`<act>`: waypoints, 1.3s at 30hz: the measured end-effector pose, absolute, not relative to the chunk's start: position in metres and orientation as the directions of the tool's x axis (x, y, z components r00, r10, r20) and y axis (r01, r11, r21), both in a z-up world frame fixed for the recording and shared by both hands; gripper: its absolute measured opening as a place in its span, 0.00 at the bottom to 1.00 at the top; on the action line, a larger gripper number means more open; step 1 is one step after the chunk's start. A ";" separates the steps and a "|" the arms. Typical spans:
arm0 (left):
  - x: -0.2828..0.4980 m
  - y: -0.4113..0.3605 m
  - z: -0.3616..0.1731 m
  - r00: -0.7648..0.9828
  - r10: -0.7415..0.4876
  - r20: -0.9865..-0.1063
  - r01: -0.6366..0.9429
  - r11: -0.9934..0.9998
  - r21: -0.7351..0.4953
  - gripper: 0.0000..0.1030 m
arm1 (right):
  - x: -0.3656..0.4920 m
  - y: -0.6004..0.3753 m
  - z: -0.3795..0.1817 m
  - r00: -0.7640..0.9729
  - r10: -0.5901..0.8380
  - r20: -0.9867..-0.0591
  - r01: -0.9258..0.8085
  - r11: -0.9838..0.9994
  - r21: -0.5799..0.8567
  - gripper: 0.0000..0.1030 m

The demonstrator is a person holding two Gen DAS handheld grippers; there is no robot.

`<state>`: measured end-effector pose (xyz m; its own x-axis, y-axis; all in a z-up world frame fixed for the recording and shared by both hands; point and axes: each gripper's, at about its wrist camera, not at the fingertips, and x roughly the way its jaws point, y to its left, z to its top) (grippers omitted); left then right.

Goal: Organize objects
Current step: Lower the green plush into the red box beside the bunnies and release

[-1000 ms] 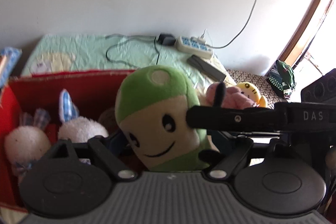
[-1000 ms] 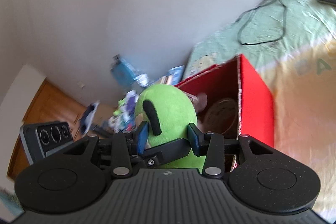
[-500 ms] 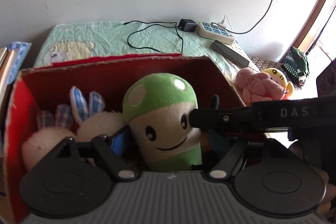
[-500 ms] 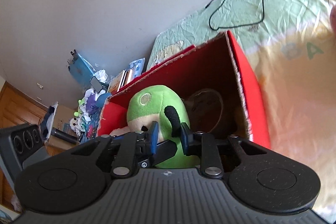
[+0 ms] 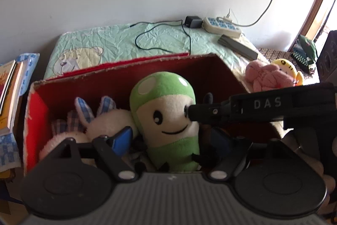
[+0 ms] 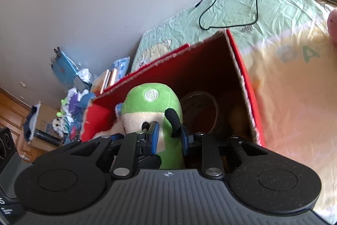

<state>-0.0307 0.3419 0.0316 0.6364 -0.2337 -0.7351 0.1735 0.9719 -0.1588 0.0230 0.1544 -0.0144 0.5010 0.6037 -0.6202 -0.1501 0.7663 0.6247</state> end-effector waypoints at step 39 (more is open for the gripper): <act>-0.028 0.344 0.031 0.612 -0.036 -0.790 0.021 0.999 -0.029 0.82 | 0.022 0.137 -0.005 0.553 0.582 -0.596 -0.145 0.772 0.619 0.55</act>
